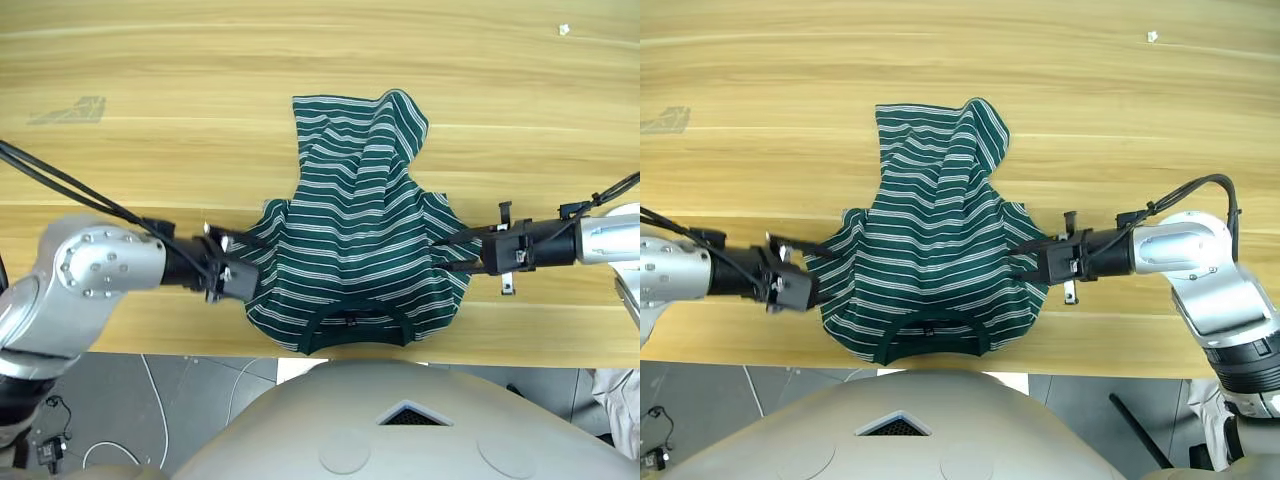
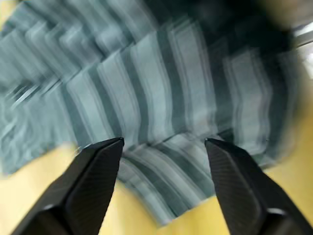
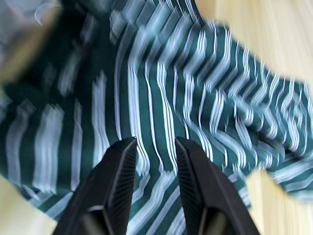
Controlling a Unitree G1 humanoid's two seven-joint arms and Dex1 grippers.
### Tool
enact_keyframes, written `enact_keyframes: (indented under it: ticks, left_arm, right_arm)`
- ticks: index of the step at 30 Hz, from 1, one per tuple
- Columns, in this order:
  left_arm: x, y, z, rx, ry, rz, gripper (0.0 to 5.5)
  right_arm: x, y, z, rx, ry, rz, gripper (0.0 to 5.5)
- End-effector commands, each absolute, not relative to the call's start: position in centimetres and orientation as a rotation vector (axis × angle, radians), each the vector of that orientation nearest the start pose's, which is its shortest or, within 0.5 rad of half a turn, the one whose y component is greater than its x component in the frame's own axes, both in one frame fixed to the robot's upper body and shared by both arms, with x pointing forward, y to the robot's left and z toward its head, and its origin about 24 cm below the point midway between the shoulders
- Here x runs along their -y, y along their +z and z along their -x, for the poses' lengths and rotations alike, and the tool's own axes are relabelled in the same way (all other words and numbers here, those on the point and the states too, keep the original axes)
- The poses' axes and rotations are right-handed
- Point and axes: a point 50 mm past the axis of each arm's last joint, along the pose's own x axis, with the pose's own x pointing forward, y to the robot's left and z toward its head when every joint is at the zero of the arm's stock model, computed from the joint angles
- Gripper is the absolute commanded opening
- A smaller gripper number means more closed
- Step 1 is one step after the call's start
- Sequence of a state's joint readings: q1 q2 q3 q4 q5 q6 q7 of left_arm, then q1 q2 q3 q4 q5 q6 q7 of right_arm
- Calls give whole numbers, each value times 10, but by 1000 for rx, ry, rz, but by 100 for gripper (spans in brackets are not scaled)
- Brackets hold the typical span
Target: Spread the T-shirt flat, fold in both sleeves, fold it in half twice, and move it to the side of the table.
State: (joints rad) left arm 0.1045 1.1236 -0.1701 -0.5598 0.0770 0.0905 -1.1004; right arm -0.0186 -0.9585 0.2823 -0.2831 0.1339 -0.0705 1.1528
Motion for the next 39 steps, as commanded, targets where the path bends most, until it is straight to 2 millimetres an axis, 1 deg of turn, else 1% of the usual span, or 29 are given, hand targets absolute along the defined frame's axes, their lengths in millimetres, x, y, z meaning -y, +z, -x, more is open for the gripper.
enact_keyframes:
  ticks: [1, 3, 4, 5, 6, 7, 9, 11, 13, 16, 18, 20, 22, 25, 29, 33, 35, 37, 39]
  left_arm:
    - [-199, 95, -200, -323, -1250, -1181, 376]
    - [-200, 84, -204, -317, -1230, -1167, 410]
    - [-200, 79, -206, -317, -1221, -1159, 430]
    - [-200, 72, -207, -321, -1216, -1142, 435]
    - [-199, 65, -208, -326, -1212, -1122, 458]
    - [-196, 58, -208, -331, -1216, -1088, 464]
    - [-191, 45, -207, -346, -1219, -1048, 499]
    - [-192, 39, -205, -358, -1213, -1027, 529]
    - [-197, 36, -203, -372, -1200, -1029, 538]
    - [-207, 28, -198, -425, -1189, -1023, 538]
    - [-210, 19, -192, -455, -1200, -1020, 538]
    - [-212, 21, -190, -451, -1191, -1024, 538]
    - [-216, 27, -190, -441, -1176, -1041, 538]
    - [-219, 30, -189, -440, -1173, -1062, 538]
    - [-213, 28, -186, -425, -1193, -1062, 538]
    - [-216, 30, -185, -428, -1184, -1075, 538]
    - [-220, 32, -185, -434, -1169, -1087, 538]
    - [-224, 33, -184, -443, -1155, -1092, 538]
    - [-227, 30, -182, -452, -1147, -1091, 538]
  right_arm:
    - [193, 74, -220, -298, 1422, 922, 143]
    - [196, 66, -226, -310, 1395, 973, 143]
    - [197, 61, -227, -322, 1396, 992, 143]
    - [198, 54, -227, -337, 1395, 1008, 143]
    - [199, 48, -227, -352, 1397, 1024, 143]
    - [202, 41, -227, -372, 1394, 1043, 143]
    - [210, 29, -227, -425, 1385, 1079, 143]
    - [219, 23, -227, -459, 1372, 1110, 143]
    - [227, 23, -226, -476, 1357, 1124, 143]
    - [234, 25, -216, -508, 1377, 1145, 143]
    - [220, 34, -197, -477, 1474, 1084, 143]
    - [204, 49, -177, -430, 1588, 1001, 143]
    - [198, 60, -167, -413, 1635, 953, 143]
    - [192, 68, -163, -395, 1655, 930, 143]
    - [195, 66, -172, -402, 1598, 995, 143]
    - [200, 67, -181, -402, 1551, 1047, 143]
    - [199, 75, -185, -366, 1534, 1031, 143]
    - [198, 84, -196, -303, 1478, 1055, 143]
    - [199, 89, -218, -226, 1362, 1143, 143]
